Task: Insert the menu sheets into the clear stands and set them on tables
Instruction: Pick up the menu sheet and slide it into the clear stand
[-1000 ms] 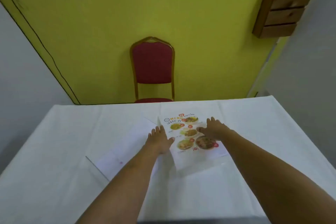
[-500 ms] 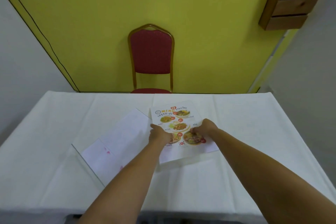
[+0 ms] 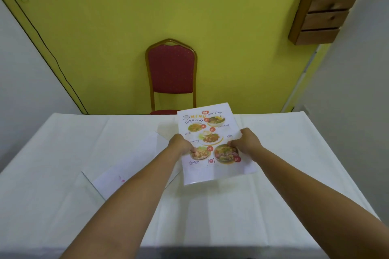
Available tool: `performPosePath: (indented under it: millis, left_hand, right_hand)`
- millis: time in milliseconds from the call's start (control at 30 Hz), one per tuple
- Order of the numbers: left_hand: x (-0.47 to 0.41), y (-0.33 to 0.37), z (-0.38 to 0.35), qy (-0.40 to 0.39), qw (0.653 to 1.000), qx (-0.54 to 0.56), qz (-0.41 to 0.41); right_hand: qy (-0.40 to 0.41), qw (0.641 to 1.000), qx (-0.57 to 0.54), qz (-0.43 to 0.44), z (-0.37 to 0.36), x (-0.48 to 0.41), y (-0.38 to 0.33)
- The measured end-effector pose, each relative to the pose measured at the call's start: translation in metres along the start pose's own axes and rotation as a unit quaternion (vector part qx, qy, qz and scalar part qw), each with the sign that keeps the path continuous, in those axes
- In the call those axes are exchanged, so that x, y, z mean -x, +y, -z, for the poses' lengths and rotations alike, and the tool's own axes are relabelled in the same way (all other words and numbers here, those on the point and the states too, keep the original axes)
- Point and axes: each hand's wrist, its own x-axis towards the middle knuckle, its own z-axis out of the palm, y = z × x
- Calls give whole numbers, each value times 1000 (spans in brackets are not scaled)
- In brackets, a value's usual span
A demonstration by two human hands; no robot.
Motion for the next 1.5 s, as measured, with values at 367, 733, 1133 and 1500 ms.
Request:
performPosePath:
  millis: [367,733,1133,1500]
  left_hand:
    - [16,18,-25,135,972,34,-189]
    - [29,-10,-38,129,964,22,-233]
    - [44,-38,-43,141,957,-31,-252]
    - [49,-53,-32,116,951,-105,-265]
  right_hand:
    - [143,983,-116,13,6,22,17]
    - [211,963,-166,38,-21,44,48]
    - [221,960,-160,63,-38,67,67]
    - [241,962,-126,30,-60,81,73]
